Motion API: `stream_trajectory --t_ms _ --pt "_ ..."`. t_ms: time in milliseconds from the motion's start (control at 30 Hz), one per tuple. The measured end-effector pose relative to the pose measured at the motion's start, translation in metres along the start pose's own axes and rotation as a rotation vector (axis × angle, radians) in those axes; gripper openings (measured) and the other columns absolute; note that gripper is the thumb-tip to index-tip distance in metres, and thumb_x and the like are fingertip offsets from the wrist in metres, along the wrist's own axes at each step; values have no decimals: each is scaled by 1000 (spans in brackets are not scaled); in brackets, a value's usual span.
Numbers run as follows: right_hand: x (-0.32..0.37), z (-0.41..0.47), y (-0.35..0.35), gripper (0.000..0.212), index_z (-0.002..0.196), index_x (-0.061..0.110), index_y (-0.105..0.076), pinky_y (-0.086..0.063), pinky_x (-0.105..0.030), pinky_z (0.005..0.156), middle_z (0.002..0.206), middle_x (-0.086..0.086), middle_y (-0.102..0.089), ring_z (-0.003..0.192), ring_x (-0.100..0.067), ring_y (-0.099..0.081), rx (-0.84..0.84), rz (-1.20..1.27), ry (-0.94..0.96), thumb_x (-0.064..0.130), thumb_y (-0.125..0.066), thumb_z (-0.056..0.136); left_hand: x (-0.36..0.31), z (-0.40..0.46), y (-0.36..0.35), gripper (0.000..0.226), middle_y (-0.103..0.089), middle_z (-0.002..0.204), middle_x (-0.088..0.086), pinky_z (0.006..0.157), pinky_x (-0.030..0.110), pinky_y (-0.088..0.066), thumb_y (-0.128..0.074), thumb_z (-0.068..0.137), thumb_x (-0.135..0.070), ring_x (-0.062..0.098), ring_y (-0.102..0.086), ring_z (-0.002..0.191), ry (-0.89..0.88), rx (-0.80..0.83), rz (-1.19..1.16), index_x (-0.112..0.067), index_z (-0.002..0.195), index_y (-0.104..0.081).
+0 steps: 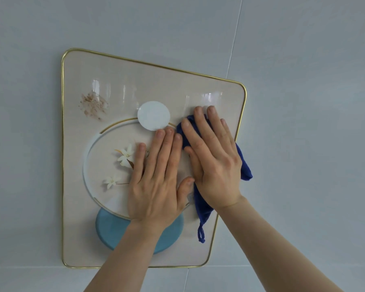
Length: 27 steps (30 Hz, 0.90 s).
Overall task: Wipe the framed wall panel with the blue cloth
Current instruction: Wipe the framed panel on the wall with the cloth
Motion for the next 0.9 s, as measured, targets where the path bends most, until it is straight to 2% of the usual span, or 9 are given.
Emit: stream_trajectory --t_ms 133,467,667,900 --pt "1 -5 0 34 141 11 -65 -38 -52 125 156 -12 -52 151 -35 -43 -3 -14 11 21 -51 112 1 0 0 72 -16 175 10 133 48 -10 -13 109 -49 23 -14 163 -1 3 -3 -6 166 -17" --pt "-9 -19 7 38 141 8 -64 -39 -56 123 154 -16 -55 151 -38 -42 70 -27 21 4 -65 104 1 -1 0 72 -14 176 9 133 48 -7 -16 109 -51 22 -9 164 -11 26 24 -9 167 -12" --pt "-14 -47 20 33 140 4 -63 -40 -60 122 153 -19 -55 150 -41 -44 144 6 32 9 -48 112 2 -1 -1 73 -12 177 8 133 48 -5 -13 108 -53 21 -7 164 -5 51 9 -11 167 -11" --pt "-11 -53 32 32 136 2 -66 -46 -63 116 148 -22 -60 145 -42 -50 195 7 10 7 -45 112 3 1 8 71 -12 177 7 133 48 -7 -16 109 -52 22 -8 164 -13 98 -34 -11 167 -11"
Point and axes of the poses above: each hand's wrist, its own z-axis towards the middle knuckle, its own y-axis out of the back of the hand, x = y × z, the point moved 2 cm from there along z, towards the middle knuckle
